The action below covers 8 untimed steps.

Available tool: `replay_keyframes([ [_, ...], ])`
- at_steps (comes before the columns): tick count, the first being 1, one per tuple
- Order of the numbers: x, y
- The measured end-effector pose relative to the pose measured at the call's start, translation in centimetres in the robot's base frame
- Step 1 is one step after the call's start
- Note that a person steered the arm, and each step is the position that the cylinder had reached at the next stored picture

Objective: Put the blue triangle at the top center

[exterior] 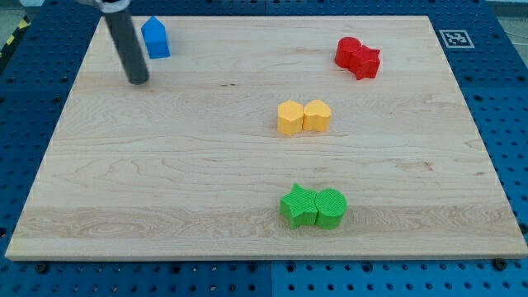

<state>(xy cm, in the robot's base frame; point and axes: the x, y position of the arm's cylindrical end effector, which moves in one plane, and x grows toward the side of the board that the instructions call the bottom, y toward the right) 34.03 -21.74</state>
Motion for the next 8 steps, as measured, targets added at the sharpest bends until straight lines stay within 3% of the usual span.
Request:
replay_keyframes([
  [1, -5.4, -2.5],
  [3, -9.4, -2.5],
  [8, -12.4, -4.1],
])
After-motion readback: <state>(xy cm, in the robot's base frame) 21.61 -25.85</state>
